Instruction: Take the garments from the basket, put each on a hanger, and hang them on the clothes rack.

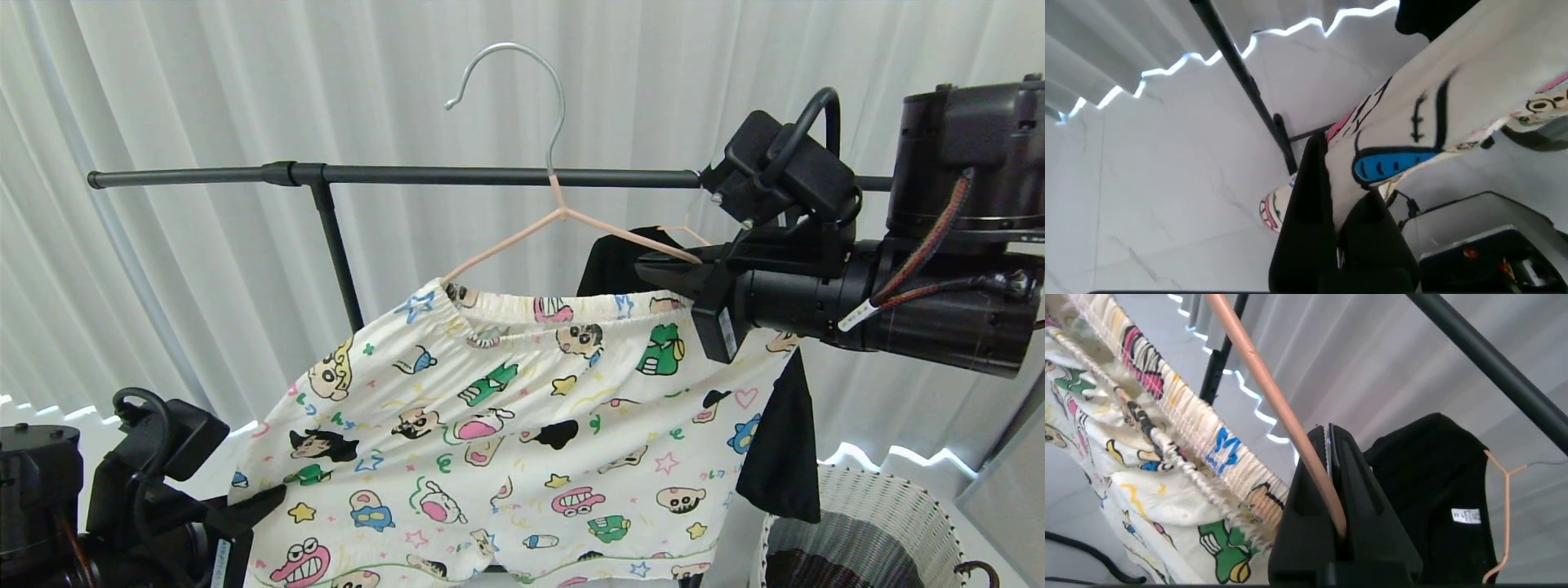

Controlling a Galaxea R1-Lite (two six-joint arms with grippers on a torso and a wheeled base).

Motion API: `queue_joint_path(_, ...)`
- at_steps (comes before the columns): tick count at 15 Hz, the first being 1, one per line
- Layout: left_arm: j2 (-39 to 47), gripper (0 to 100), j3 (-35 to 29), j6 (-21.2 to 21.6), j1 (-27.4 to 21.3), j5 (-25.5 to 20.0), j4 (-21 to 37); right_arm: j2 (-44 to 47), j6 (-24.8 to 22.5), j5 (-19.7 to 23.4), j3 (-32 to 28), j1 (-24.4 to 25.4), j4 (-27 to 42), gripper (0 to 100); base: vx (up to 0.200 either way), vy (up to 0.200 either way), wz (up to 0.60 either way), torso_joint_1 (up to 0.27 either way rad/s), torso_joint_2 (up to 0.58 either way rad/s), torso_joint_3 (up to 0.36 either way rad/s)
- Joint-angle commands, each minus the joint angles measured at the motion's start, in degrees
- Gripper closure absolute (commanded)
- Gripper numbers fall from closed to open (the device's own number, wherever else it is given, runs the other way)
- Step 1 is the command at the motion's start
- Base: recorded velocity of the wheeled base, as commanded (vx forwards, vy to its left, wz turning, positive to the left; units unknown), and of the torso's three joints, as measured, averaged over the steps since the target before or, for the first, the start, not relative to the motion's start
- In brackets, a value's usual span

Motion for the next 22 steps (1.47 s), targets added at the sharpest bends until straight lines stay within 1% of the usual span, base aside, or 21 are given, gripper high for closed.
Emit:
queue_joint_path(1, 0.09, 0, 0.13, -0.05, -0.02, -0.06, -1.13, 0.38, -0.04, 0.04, 0.09, 0.35, -0.01, 100, 0.0, 0.0, 0.0, 0.0, 0.0, 0.0)
queue_joint_path(7, -2.54, 0, 0.39, -0.58, 0.16, 0.03, -1.65, 0.47, -0.04, -0.05, 0.09, 0.44, -0.01, 100, 0.0, 0.0, 0.0, 0.0, 0.0, 0.0)
queue_joint_path(9, -6.85, 0, 0.22, -3.57, 0.16, 0.03, -1.65, 0.47, 0.23, -0.14, 0.27, 0.08, 0.07, 100, 0.0, 0.0, 0.0, 0.0, 0.0, 0.0)
queue_joint_path(10, -8.87, 0, 0.04, -3.92, 0.16, 0.03, -1.65, 0.47, 1.11, -1.02, 1.67, -0.62, 0.07, 100, 0.0, 0.0, 0.0, 0.0, 0.0, 0.0)
queue_joint_path(12, -12.92, 0, 0.22, -3.92, 0.16, -0.06, -1.65, 0.2, 4.8, -5.59, 5.1, -0.88, -0.19, 100, 0.0, 0.0, 0.0, 0.0, 0.0, 0.0)
queue_joint_path(14, -13.79, 0, -1.19, -4.01, 0.16, 0.03, -1.65, 0.03, 7.87, -10.42, 6.77, -0.79, -0.1, 100, 0.0, 0.0, 0.0, 0.0, 0.0, 0.0)
queue_joint_path(15, -13.27, 0, -2.77, -4.8, 0.34, 0.12, -1.65, 0.03, 8.93, -12.79, 7.21, -0.79, -0.1, 100, 0.0, 0.0, 0.0, 0.0, 0.0, 0.0)
queue_joint_path(16, -12.56, 0, -4.44, -6.56, 0.95, 0.38, -1.65, 0.03, 9.72, -14.73, 7.56, -0.71, 0.07, 100, 0.0, 0.0, 0.0, 0.0, 0.0, 0.0)
queue_joint_path(18, -11.77, 0, -5.85, -8.58, 1.04, 1.61, -1.65, 0.03, 11.13, -17.36, 7.91, -0.71, 0.34, 100, 0.0, 0.0, 0.0, 0.0, 0.0, 0.0)
queue_joint_path(19, -11.77, 0, -5.93, -8.67, 1.13, 1.79, -1.65, 0.03, 12.44, -18.07, 8.0, -0.62, 0.34, 100, 0.0, 0.0, 0.0, 0.0, 0.0, 0.0)
queue_joint_path(20, -11.68, 0, -6.11, -8.67, 1.04, 1.96, -1.65, 0.03, 12.62, -18.68, 8.09, -0.62, 0.43, 100, 0.0, 0.0, 0.0, 0.0, 0.0, 0.0)
queue_joint_path(22, -9.75, 0, -8.04, -9.81, 2.01, 3.1, -1.65, 0.29, 12.8, -23.69, 8.53, -0.62, 2.1, 100, 0.0, 0.0, 0.0, 0.0, 0.0, 0.0)
